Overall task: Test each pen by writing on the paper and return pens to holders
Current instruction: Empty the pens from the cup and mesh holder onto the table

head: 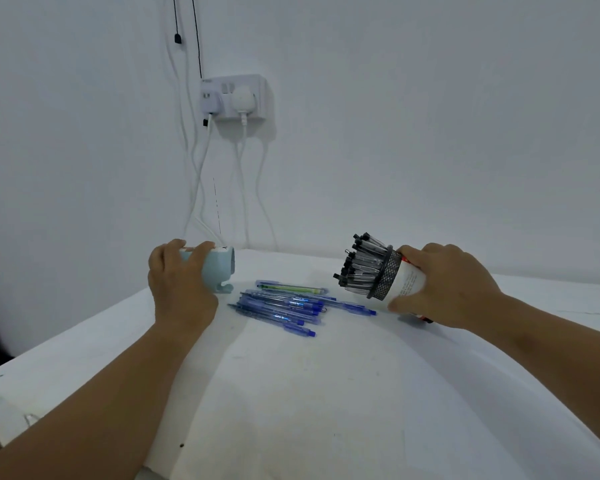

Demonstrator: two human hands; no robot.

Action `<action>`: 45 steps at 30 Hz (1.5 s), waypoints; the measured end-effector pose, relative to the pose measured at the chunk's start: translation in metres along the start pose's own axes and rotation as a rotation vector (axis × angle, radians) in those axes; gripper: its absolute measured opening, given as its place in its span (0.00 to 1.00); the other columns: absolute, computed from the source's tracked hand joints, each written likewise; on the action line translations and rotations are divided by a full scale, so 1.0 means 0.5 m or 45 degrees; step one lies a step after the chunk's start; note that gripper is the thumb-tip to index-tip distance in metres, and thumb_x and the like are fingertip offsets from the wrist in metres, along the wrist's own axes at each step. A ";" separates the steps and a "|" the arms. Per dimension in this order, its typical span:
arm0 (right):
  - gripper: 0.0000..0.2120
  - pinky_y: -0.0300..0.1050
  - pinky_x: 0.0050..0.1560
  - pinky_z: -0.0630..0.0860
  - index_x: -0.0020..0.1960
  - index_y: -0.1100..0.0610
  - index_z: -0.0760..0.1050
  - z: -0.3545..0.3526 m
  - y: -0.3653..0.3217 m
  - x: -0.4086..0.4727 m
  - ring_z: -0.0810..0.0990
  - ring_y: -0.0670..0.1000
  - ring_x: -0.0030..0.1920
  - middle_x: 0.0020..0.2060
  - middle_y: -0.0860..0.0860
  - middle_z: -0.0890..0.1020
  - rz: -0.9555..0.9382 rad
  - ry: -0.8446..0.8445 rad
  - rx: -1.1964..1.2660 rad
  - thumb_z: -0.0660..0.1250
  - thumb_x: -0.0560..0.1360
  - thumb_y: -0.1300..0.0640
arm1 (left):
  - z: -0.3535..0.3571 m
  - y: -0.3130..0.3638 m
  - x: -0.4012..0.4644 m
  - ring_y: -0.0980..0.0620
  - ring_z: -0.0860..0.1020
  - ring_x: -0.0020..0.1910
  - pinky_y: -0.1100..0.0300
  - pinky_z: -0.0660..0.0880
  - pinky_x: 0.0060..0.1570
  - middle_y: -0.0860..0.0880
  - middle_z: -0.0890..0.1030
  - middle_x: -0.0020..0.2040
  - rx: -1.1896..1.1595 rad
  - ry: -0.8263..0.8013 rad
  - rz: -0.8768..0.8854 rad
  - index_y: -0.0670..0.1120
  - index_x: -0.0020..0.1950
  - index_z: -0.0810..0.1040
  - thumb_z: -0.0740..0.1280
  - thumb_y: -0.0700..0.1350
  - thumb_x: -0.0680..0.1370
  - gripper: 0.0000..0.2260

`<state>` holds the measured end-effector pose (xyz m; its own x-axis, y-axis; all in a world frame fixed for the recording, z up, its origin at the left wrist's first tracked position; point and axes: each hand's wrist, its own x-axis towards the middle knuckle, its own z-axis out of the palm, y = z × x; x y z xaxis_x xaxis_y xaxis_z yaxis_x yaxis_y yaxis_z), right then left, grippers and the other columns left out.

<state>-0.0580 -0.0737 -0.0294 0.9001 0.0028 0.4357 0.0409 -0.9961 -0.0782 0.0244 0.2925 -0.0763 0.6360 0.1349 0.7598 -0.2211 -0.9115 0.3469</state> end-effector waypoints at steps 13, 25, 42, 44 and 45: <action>0.34 0.46 0.51 0.67 0.65 0.42 0.70 -0.040 0.049 0.002 0.71 0.53 0.50 0.49 0.48 0.72 -0.001 -0.006 -0.223 0.73 0.62 0.35 | 0.028 0.151 0.020 0.47 0.77 0.58 0.42 0.79 0.57 0.55 0.78 0.60 -0.663 -0.395 -0.130 0.61 0.69 0.67 0.78 0.62 0.65 0.36; 0.38 0.42 0.50 0.62 0.73 0.42 0.64 -0.031 0.029 0.008 0.67 0.50 0.50 0.57 0.48 0.70 -0.191 -0.011 -0.363 0.73 0.66 0.44 | 0.059 0.180 -0.012 0.48 0.77 0.60 0.45 0.66 0.68 0.57 0.76 0.57 -0.601 -0.417 -0.305 0.56 0.74 0.62 0.72 0.61 0.75 0.32; 0.41 0.42 0.59 0.66 0.75 0.40 0.64 0.012 0.081 -0.033 0.70 0.50 0.58 0.59 0.46 0.70 -0.039 0.055 -0.087 0.75 0.64 0.43 | 0.113 0.297 0.064 0.52 0.78 0.57 0.65 0.72 0.43 0.50 0.78 0.61 -1.118 -0.749 -0.380 0.53 0.67 0.62 0.77 0.49 0.74 0.29; 0.41 0.41 0.56 0.66 0.74 0.40 0.65 0.014 0.096 -0.039 0.71 0.50 0.57 0.59 0.45 0.70 -0.021 0.074 -0.067 0.76 0.64 0.43 | 0.126 0.309 0.058 0.51 0.78 0.56 0.66 0.72 0.41 0.51 0.78 0.60 -1.096 -0.764 -0.364 0.54 0.66 0.62 0.77 0.49 0.74 0.29; 0.40 0.40 0.54 0.65 0.74 0.40 0.66 0.015 0.102 -0.042 0.71 0.49 0.57 0.59 0.45 0.70 -0.011 0.084 -0.063 0.76 0.64 0.44 | 0.131 0.312 0.054 0.51 0.78 0.56 0.66 0.72 0.40 0.51 0.78 0.60 -1.074 -0.774 -0.352 0.54 0.67 0.62 0.77 0.49 0.74 0.29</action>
<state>-0.0713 -0.1241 -0.0494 0.8692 0.0075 0.4943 0.0261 -0.9992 -0.0306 0.0557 0.1284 -0.0375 0.9518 -0.1326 0.2766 -0.3039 -0.2855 0.9089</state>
